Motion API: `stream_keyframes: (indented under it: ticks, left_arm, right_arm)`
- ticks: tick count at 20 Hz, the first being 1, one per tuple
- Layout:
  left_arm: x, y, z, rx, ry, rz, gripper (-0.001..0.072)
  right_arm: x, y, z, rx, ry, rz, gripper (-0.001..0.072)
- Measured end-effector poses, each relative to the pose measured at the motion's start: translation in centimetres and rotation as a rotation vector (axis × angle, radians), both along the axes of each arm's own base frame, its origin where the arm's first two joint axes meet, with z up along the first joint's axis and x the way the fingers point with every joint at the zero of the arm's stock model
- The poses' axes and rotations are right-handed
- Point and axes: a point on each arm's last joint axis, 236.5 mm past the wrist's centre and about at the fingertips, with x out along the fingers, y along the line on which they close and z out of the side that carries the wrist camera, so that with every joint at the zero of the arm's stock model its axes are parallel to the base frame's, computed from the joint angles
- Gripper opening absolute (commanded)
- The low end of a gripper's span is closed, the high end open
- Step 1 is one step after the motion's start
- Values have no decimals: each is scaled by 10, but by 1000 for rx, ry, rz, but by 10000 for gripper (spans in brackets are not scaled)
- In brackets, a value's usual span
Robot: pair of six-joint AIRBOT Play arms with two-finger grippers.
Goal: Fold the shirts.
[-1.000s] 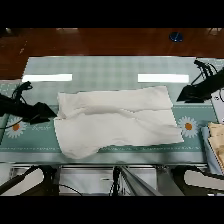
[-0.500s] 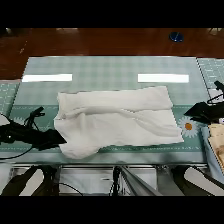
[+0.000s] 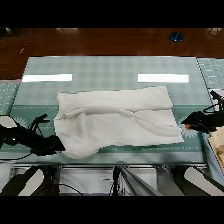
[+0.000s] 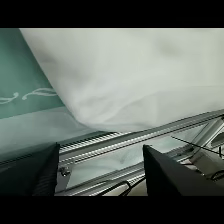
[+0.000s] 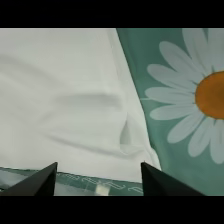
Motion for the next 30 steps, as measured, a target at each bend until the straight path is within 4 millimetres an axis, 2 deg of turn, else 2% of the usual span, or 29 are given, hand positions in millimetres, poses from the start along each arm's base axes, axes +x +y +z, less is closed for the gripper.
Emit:
stream_keyframes:
  ticks: [5,6,8,9,12,16,20,28,30]
  left_arm:
    - [-3,-5,-18,4,51,-71,617]
    - [-3,-7,-23,3,57,-89,586]
    - [-7,-9,-31,-4,95,-112,190]
    - [-5,-9,-36,3,93,-114,24]
    - [-3,-11,-41,-11,91,-137,21]
    - [-4,-12,-42,-26,80,-174,21]
    - [-2,-10,-41,-18,51,-189,21]
    - [4,-10,-40,-15,19,-186,21]
    - [7,-10,-40,-13,8,-183,21]
  right_arm:
    - [-9,-4,-4,-24,31,14,591]
    - [-10,-4,-4,-25,34,17,591]
    - [-12,-4,-4,-25,45,19,590]
    - [-13,-4,-4,-23,48,19,591]
    - [-18,-6,-6,-35,70,26,594]
    - [-37,-23,-14,-87,143,4,596]
    - [-53,-21,-25,-42,182,-53,597]
    - [-43,-12,-47,9,141,-128,560]
    - [-36,-6,-53,30,144,-139,395]
